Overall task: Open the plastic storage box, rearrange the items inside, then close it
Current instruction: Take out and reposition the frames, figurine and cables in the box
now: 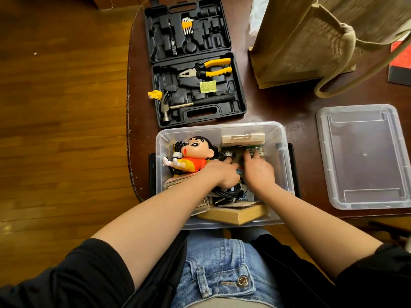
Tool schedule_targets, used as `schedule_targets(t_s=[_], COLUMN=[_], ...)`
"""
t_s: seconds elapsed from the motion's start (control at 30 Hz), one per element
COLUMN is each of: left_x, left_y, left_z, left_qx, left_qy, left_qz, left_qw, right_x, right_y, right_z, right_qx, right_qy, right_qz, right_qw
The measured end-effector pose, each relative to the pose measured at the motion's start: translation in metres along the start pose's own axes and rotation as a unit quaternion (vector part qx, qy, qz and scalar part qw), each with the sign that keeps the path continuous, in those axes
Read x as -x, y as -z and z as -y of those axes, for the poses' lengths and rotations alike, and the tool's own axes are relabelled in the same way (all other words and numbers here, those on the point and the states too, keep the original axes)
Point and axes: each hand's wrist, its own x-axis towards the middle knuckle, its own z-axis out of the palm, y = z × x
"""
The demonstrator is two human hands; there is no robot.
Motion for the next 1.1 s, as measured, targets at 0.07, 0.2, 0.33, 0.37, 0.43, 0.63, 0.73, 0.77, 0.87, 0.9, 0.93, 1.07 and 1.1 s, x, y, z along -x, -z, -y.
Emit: schedule_targets(t_s=[0.07,0.2,0.33,0.37,0.43,0.63,0.73,0.77,0.87,0.9,0.93,1.07,1.1], left_x=[0.0,0.002,0.003,0.003,0.002,0.002,0.004,0.004,0.005,0.005,0.006,0.007,0.007], left_y=[0.0,0.001,0.002,0.001,0.001,0.0,0.0,0.0,-0.001,-0.001,-0.001,-0.001,-0.001], left_z=[0.0,0.0,-0.001,-0.001,-0.001,0.001,0.001,0.001,0.001,0.001,0.0,0.0,0.0], left_qx=[0.003,0.005,-0.017,-0.019,-0.022,-0.006,0.03,0.048,0.093,0.103,0.109,0.116,0.117], left_qy=[0.001,-0.002,-0.008,-0.007,-0.006,-0.007,0.006,0.01,0.022,0.023,0.023,0.023,0.023], left_qz=[0.001,-0.003,-0.006,-0.006,-0.007,-0.017,-0.03,-0.037,-0.056,-0.061,-0.064,-0.061,-0.061], left_qw=[1.0,1.0,1.0,1.0,1.0,1.0,0.999,0.998,0.994,0.993,0.992,0.991,0.991], right_x=[0.003,0.004,0.005,0.006,0.008,0.011,0.015,0.016,0.015,0.013,0.01,0.003,0.002], right_y=[0.008,0.025,0.026,0.021,0.011,-0.001,-0.003,-0.002,0.004,0.007,0.009,0.01,0.009], right_z=[-0.003,-0.011,-0.01,-0.008,-0.006,-0.004,-0.004,-0.005,-0.006,-0.007,-0.007,-0.007,-0.007], right_qx=[0.021,0.104,0.142,0.146,0.148,0.15,0.126,0.113,0.067,0.054,0.044,0.002,-0.009], right_qy=[-0.003,0.006,0.001,0.002,0.002,0.003,0.006,0.003,-0.007,-0.006,0.0,0.021,0.017], right_qz=[0.003,0.079,0.16,0.175,0.188,0.176,0.165,0.154,0.093,0.072,0.054,-0.001,-0.01], right_qw=[1.0,0.991,0.977,0.974,0.971,0.973,0.978,0.982,0.993,0.996,0.998,1.0,1.0])
